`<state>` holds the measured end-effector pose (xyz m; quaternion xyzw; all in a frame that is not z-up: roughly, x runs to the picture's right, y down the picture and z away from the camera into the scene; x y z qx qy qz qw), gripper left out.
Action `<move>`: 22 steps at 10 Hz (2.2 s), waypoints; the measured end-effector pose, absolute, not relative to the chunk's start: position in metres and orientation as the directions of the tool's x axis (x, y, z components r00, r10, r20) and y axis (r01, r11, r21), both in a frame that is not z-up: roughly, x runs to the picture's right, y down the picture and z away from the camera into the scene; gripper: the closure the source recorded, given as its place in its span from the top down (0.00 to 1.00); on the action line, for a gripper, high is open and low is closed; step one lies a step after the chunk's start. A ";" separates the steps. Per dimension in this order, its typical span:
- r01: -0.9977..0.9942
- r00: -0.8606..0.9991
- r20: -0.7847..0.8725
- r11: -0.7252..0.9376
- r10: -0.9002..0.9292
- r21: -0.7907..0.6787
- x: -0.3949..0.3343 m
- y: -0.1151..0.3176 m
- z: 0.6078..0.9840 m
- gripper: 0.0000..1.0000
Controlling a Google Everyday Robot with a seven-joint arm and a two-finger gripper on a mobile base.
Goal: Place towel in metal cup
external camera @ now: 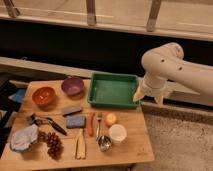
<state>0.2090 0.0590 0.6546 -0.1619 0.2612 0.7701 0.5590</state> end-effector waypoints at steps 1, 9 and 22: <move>-0.946 -0.323 -0.541 -0.239 0.776 0.221 0.209 0.059 0.655 0.73; -0.946 -0.323 -0.541 -0.239 0.776 0.221 0.209 0.059 0.655 0.73; -0.998 0.012 -0.486 -0.020 0.874 -0.061 0.009 0.033 0.659 0.73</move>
